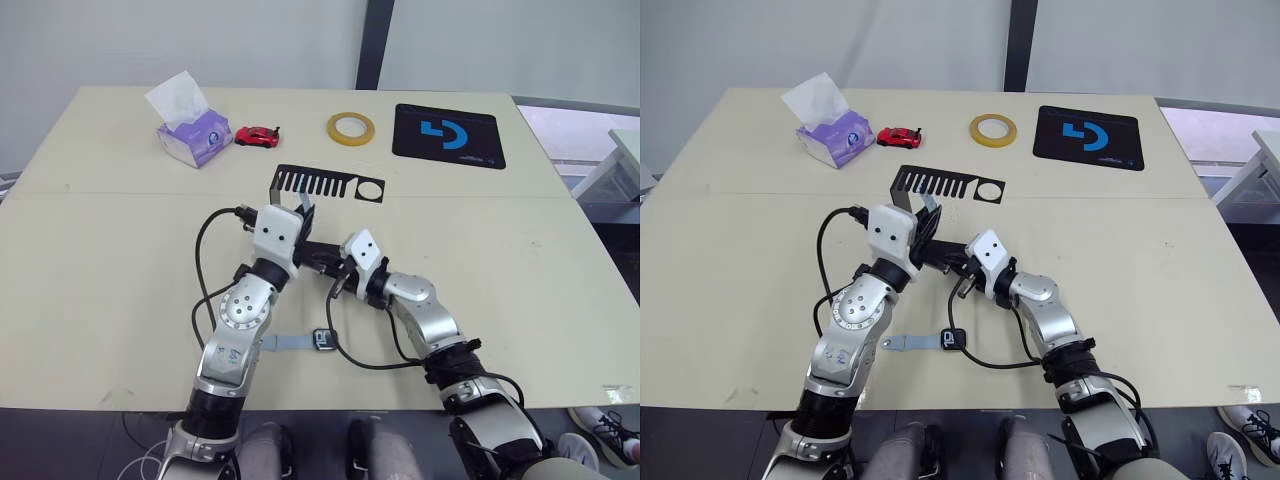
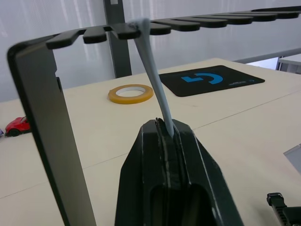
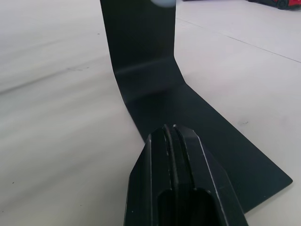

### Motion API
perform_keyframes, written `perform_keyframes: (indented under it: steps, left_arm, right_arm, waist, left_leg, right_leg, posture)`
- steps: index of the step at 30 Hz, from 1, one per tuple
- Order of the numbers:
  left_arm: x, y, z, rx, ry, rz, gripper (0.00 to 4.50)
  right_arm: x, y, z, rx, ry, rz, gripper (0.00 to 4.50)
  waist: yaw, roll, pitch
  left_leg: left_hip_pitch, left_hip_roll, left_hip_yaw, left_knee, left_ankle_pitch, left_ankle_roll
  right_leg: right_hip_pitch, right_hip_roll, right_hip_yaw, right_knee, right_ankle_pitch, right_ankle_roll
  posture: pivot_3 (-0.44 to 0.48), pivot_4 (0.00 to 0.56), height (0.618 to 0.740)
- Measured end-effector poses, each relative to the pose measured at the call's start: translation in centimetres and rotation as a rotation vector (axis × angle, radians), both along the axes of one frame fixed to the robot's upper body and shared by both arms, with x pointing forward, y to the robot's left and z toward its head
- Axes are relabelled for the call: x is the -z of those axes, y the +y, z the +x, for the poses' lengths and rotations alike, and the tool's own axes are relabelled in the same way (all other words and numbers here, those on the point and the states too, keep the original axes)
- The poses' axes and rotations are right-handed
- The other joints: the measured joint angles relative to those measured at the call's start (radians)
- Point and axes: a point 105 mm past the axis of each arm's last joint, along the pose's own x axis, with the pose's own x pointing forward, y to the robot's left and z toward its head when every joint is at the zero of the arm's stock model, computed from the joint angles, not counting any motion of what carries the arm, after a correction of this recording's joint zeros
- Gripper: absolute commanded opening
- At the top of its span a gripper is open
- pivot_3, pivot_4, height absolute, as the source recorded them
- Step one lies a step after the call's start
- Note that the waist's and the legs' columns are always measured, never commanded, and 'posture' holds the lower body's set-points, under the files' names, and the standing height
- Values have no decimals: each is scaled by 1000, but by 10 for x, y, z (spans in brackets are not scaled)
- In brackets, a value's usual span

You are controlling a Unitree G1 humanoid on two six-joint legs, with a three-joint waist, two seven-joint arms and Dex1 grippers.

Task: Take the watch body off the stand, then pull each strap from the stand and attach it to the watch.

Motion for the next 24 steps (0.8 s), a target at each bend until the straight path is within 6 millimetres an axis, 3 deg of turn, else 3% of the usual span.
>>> perform_keyframes:
  steps: [12, 24]
  left_arm:
    - [-5, 11, 1, -26, -37, -2, 53]
    - [-5, 9, -9, 43, -56, 9, 53]
  right_arm:
    - [0, 0, 0, 0, 4, -1, 0]
    - [0, 1, 0, 1, 10, 0, 0]
  waist:
    - [0, 0, 0]
    - [-1, 0, 0]
  left_leg:
    - [0, 0, 0, 0, 0, 0]
    - [0, 0, 0, 0, 0, 0]
  right_leg:
    - [0, 0, 0, 0, 0, 0]
    - [0, 0, 0, 0, 0, 0]
  posture:
    - [0, 150, 740]
    - [0, 150, 740]
